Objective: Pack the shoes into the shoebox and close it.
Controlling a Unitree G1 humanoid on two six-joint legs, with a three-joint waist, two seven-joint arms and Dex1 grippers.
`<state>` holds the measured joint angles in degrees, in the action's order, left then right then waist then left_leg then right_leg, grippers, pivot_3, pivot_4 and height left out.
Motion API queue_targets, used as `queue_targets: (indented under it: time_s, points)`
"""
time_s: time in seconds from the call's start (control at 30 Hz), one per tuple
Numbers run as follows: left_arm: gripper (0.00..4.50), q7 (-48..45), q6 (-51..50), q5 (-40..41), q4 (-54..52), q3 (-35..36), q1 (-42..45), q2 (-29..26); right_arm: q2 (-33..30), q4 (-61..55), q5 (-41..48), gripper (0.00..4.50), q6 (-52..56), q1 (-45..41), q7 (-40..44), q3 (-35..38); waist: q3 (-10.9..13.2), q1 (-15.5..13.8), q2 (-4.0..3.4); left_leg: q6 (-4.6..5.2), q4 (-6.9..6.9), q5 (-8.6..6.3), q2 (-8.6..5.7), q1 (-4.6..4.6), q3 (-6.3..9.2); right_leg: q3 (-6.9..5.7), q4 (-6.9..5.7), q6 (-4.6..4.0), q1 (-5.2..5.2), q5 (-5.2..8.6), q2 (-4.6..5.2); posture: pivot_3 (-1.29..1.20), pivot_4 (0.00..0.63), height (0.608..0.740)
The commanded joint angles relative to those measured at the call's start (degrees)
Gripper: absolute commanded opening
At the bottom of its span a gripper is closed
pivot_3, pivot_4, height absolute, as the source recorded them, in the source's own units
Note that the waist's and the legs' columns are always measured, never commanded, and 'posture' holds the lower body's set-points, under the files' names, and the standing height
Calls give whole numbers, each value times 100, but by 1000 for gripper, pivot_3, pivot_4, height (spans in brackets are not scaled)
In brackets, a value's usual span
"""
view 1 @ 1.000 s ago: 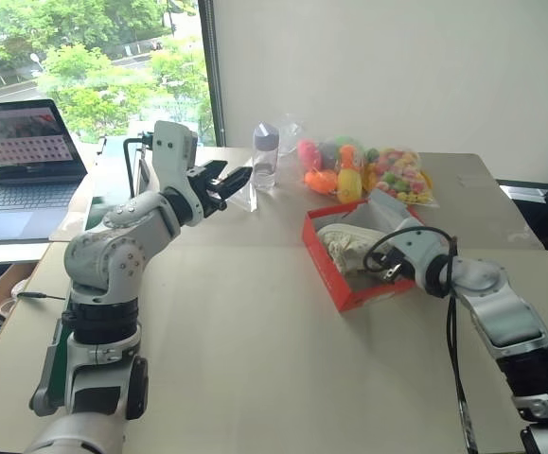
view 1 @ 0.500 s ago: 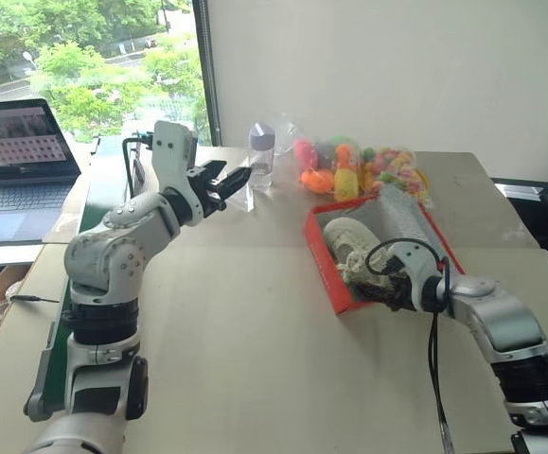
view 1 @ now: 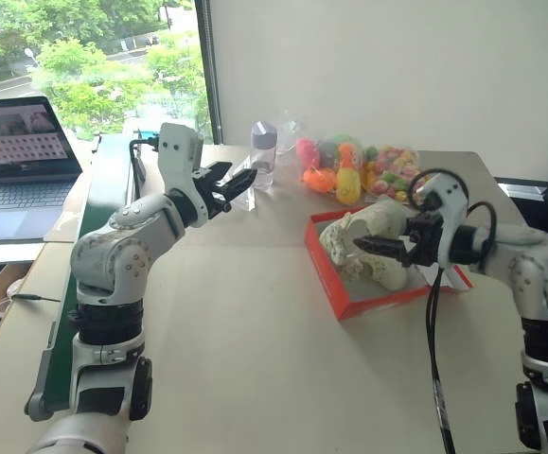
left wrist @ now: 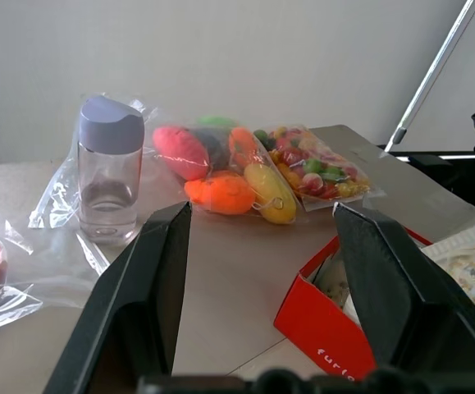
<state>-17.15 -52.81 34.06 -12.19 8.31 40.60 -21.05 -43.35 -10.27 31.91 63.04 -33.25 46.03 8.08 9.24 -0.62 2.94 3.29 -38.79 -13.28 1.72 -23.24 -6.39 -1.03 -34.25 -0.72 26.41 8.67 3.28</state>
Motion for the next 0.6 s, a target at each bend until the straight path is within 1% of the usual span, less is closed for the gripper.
queue_targets:
  time_s: [0.03, 0.1, 0.27, 0.33, 0.4, 0.43, 0.47, 0.5, 0.57, 0.6]
  points:
    - [2936, -43, 153, -13, -140, 1, 122, 23, -185, -284, 558, 4398, 441, -294, 143, 350, 0, -1, 0, 4, 0, -2, 0, -3, 0, 0, 7, 0, 0, -1, 1, 0, 150, 740]
    - [2936, -35, 148, -18, -159, 1, 113, 31, -305, -336, 552, 4398, 456, -246, 153, 227, 1, -1, -2, 13, 0, -8, -2, -7, -4, 5, 15, 2, 0, -4, 4, 0, 150, 740]
    - [2936, -29, 144, -30, -171, 7, 88, 34, -380, -217, 404, 4398, 404, -175, 0, 29, 1, 2, -2, 23, -3, -14, -6, -12, -7, 8, 20, 12, 0, -8, 9, 0, 150, 740]
    - [2936, -27, 128, -25, -194, 22, 74, 20, -272, -88, 410, 3883, 489, -191, -178, 75, 1, 0, -2, 23, -3, -14, -6, -10, -8, 8, 19, 12, 0, -9, 8, 0, 150, 740]
    - [2936, -33, 122, -29, -203, 24, 64, 5, -299, -96, 421, 3357, 469, -135, -170, -10, 1, 0, -2, 22, -4, -14, -6, -10, -8, 8, 18, 12, 0, -9, 8, 0, 150, 740]
    - [2936, -42, 124, -39, -205, 17, 59, -8, -299, -113, 434, 2980, 457, -116, -173, -31, 1, 1, -2, 22, -5, -13, -6, -10, -8, 8, 18, 12, 0, -9, 8, 0, 150, 740]
    - [2936, -46, 125, -45, -205, 11, 57, -13, -276, -90, 429, 2698, 455, -113, -211, -38, 1, 4, -2, 22, -5, -13, -6, -9, -8, 8, 17, 12, 0, -9, 7, 0, 150, 740]
    - [2936, -48, 124, -49, -205, 8, 57, -15, -251, -66, 428, 2281, 459, -118, -249, -32, 1, 5, -2, 22, -5, -13, -5, -9, -8, 9, 17, 12, 0, -9, 7, 0, 150, 740]
    - [2936, -49, 117, -48, -217, 6, 52, -12, -270, -70, 410, 1596, 404, -80, -255, -66, 1, 4, -2, 22, -4, -13, -5, -9, -8, 9, 17, 13, 0, -10, 7, 0, 150, 740]
    - [2936, -47, 115, -51, -218, 3, 52, -8, -295, -76, 408, 1342, 396, -58, -245, -66, 1, 1, -2, 22, -4, -13, -5, -9, -8, 8, 18, 13, 0, -10, 7, 0, 150, 740]
